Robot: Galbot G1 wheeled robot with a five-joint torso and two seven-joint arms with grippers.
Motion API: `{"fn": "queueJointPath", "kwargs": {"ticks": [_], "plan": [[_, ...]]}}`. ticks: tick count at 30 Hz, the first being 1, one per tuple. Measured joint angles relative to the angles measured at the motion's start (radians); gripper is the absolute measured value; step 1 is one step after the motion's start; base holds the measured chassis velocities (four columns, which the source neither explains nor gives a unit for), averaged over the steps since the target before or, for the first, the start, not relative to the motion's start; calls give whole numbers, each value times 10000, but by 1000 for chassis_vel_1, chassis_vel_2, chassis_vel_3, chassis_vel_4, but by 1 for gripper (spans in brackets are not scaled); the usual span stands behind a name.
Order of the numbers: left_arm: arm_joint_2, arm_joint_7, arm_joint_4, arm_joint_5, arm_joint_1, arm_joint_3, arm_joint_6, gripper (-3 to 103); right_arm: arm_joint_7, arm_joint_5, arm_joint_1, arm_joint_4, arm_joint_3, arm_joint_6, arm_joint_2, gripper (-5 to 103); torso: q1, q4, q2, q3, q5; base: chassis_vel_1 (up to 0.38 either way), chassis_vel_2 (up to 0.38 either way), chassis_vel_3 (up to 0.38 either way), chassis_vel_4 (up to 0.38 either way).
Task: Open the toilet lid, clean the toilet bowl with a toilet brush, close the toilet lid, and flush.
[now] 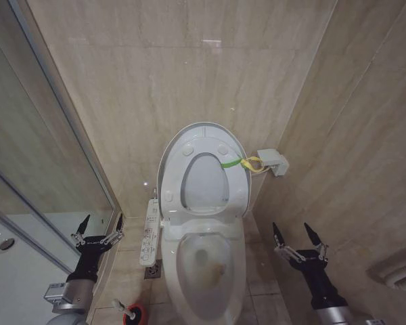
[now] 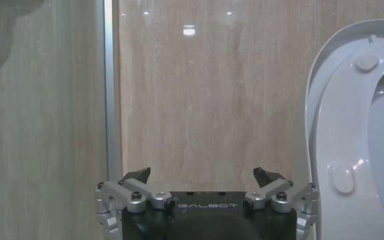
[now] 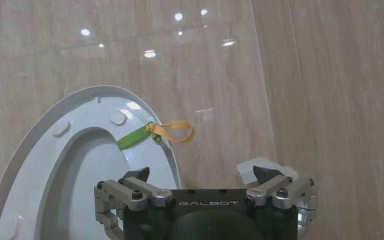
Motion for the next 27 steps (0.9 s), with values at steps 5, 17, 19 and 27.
{"fn": "queueJointPath", "kwargs": {"ticks": [5, 17, 19, 27], "plan": [[0, 0, 0, 0, 0, 0, 0, 100, 31, 11, -7, 32, 62, -23, -50, 100, 0, 0, 0, 0, 0, 0, 0, 0, 0], [0, 0, 0, 0, 0, 0, 0, 100, 41, 19, -16, 45, 71, -31, -59, 100, 0, 0, 0, 0, 0, 0, 0, 0, 0], [0, 0, 0, 0, 0, 0, 0, 100, 42, 20, -16, 46, 71, -31, -60, 100, 0, 0, 0, 0, 0, 0, 0, 0, 0], [0, 0, 0, 0, 0, 0, 0, 100, 49, 23, -22, 52, 72, -32, -63, 100, 0, 0, 0, 0, 0, 0, 0, 0, 0]]}}
